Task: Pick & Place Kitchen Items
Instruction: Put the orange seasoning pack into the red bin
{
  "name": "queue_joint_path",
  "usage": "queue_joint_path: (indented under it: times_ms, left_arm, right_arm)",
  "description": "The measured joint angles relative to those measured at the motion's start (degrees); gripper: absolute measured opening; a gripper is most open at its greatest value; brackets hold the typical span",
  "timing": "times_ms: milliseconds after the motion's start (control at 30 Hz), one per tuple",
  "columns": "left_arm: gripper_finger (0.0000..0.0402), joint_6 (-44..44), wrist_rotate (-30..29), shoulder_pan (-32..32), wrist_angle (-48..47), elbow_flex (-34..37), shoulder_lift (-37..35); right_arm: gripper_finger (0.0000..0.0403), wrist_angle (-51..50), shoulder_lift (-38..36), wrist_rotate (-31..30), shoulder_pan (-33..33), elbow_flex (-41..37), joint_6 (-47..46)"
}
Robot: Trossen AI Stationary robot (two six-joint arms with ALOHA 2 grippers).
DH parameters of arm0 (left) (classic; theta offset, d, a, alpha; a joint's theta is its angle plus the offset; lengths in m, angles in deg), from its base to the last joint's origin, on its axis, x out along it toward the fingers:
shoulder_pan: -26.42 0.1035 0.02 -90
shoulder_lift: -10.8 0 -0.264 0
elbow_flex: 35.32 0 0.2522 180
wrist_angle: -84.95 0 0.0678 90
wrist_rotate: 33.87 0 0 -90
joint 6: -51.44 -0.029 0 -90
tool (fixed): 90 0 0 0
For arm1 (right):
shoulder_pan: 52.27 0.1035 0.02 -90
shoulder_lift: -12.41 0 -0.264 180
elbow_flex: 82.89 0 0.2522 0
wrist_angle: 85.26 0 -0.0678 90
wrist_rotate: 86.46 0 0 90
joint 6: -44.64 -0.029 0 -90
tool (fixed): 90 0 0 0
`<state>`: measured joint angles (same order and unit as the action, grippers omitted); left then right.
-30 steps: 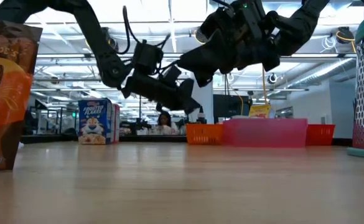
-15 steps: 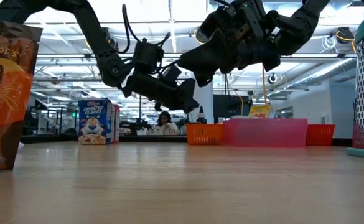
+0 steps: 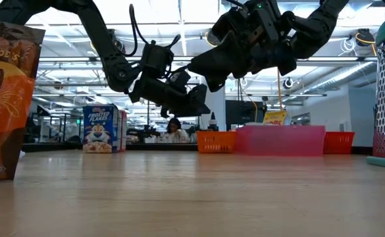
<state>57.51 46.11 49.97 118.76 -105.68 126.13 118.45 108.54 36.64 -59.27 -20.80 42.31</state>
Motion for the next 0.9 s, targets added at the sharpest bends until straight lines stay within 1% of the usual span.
queue_joint_path:
  times_ms: [100, 200, 300, 433, 533, 600, 733, 800, 900]
  left_arm:
    - [0.0196, -0.08, 0.49, -0.25, -0.02, 0.02, -0.13]
    - [0.0197, -1.68, 1.23, -0.92, -1.21, 0.09, -1.84]
    - [0.0197, -3.04, 1.02, -2.20, -6.48, 0.09, -5.33]
    - [0.0198, -4.71, -1.28, -4.30, -20.67, 0.09, -12.41]
    - [0.0198, -4.67, -5.59, -5.98, -34.21, 0.02, -18.38]
    - [0.0198, -4.18, -7.35, -7.21, -43.58, 0.04, -22.24]
    - [0.0198, -2.35, -11.02, -11.04, -58.67, 0.04, -30.22]
    - [0.0198, -0.40, -13.14, -13.57, -64.37, 0.46, -33.88]
    - [0.0198, 3.31, -13.74, -18.23, -68.12, 3.09, -39.88]
  right_arm:
    - [0.0063, -0.02, 0.00, 0.00, 0.00, 0.00, 0.00]
    - [0.0063, -0.04, 0.00, 0.00, 0.00, 0.00, 0.00]
    - [0.0063, -0.04, 0.00, 0.00, 0.00, 0.00, -0.65]
    - [0.0063, -0.47, 0.00, 0.00, 0.00, 0.00, -1.44]
    - [0.0063, -0.50, 0.00, 1.24, 0.31, 0.00, -1.48]
    - [0.0063, -0.47, 0.00, 1.47, 0.90, 0.02, -1.46]
    - [0.0063, -0.74, 0.00, 1.46, 2.27, 0.02, -1.42]
    - [0.0063, -0.89, 0.00, 1.49, 2.70, 0.02, -1.14]
    - [0.0063, -0.87, -0.02, 1.51, 2.78, 0.02, -1.07]
